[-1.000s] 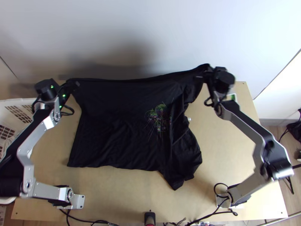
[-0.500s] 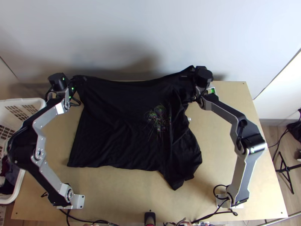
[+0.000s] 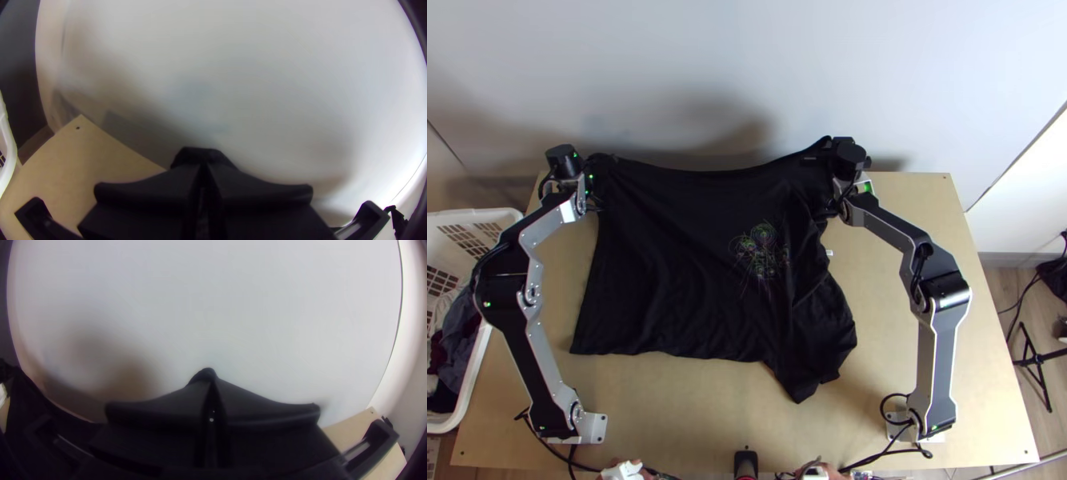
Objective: Fold the t-shirt
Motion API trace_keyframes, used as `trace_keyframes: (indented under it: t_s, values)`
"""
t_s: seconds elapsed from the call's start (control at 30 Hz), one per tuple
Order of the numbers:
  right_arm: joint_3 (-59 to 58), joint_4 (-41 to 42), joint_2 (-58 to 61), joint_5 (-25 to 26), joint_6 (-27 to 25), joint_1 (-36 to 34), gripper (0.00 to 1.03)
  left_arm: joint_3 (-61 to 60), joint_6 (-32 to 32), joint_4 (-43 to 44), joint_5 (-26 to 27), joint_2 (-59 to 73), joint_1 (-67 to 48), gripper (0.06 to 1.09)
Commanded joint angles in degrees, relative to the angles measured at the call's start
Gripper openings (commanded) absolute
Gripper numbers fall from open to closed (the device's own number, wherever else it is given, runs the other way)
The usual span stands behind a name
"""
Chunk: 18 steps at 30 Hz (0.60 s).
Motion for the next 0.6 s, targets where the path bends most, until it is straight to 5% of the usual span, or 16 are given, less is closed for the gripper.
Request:
trace_keyframes:
  t_s: [0.0, 0.57]
  values:
    - [3.3, 0.0, 3.3, 0.6, -0.3, 0.0, 0.02, 7.0, 0.8, -2.9, -0.6, 5.6, -0.5, 0.18]
    - [3.4, -0.4, 4.3, 3.1, -2.0, 1.6, 0.02, 8.8, 5.4, -14.7, -1.3, 6.0, -0.9, 0.18]
